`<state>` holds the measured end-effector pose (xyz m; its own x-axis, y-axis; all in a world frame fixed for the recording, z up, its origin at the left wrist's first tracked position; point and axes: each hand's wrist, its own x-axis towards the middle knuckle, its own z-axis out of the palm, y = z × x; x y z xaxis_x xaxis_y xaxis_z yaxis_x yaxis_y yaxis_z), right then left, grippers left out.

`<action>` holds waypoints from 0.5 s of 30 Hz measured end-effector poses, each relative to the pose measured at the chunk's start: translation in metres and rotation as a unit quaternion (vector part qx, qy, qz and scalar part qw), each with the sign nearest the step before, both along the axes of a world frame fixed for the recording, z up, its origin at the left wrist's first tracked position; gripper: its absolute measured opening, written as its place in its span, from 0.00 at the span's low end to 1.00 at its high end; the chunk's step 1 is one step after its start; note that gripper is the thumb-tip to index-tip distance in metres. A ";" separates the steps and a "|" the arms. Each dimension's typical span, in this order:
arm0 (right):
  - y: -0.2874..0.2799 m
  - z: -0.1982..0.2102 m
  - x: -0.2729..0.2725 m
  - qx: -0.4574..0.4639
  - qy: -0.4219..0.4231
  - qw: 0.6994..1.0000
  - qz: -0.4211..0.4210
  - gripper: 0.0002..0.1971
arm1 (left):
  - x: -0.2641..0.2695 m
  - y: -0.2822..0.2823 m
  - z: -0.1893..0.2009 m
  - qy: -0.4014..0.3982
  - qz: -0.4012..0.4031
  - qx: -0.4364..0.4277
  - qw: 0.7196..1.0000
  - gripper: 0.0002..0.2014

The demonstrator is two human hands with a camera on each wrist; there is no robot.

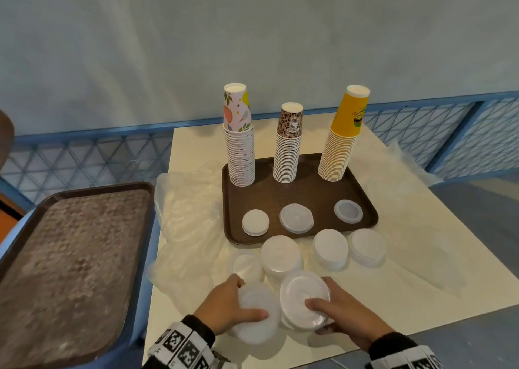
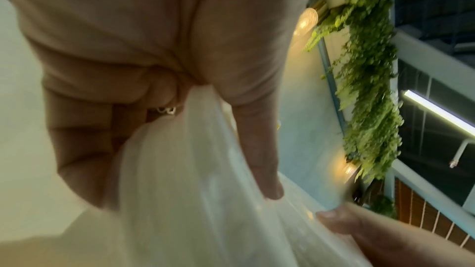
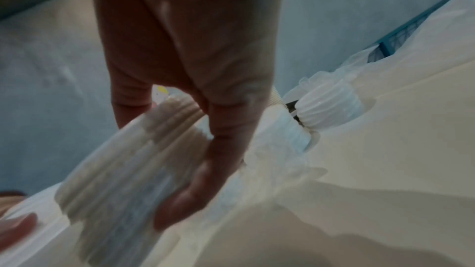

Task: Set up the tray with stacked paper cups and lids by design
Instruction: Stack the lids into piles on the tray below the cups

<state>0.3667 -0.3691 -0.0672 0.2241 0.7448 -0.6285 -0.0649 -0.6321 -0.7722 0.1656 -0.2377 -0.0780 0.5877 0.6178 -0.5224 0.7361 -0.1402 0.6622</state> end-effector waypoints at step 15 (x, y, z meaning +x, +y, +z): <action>0.090 0.100 0.143 0.177 0.012 0.979 -0.101 0.18 | 0.142 0.103 0.095 -0.188 0.156 -0.050 0.968 0.20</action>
<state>0.5100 -0.2789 0.0325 0.3771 0.8594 -0.3451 -0.1810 -0.2971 -0.9375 0.3075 -0.1347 0.0171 0.5404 0.7539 -0.3737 0.4367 0.1283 0.8904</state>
